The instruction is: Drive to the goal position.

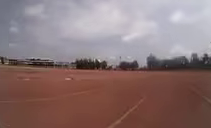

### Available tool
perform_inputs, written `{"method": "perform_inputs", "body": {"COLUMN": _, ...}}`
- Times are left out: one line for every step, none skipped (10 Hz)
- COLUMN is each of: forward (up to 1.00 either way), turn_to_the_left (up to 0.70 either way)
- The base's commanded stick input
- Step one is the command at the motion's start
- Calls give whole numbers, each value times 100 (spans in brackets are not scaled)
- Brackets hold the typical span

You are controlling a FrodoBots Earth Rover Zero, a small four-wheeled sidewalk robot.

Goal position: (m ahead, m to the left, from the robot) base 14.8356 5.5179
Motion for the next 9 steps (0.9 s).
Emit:
{"method": "perform_inputs", "body": {"forward": 70, "turn_to_the_left": 0}}
{"method": "perform_inputs", "body": {"forward": 70, "turn_to_the_left": 0}}
{"method": "perform_inputs", "body": {"forward": 70, "turn_to_the_left": 0}}
{"method": "perform_inputs", "body": {"forward": 70, "turn_to_the_left": 0}}
{"method": "perform_inputs", "body": {"forward": 70, "turn_to_the_left": 0}}
{"method": "perform_inputs", "body": {"forward": 70, "turn_to_the_left": 0}}
{"method": "perform_inputs", "body": {"forward": 70, "turn_to_the_left": 0}}
{"method": "perform_inputs", "body": {"forward": 70, "turn_to_the_left": 0}}
{"method": "perform_inputs", "body": {"forward": 70, "turn_to_the_left": 0}}
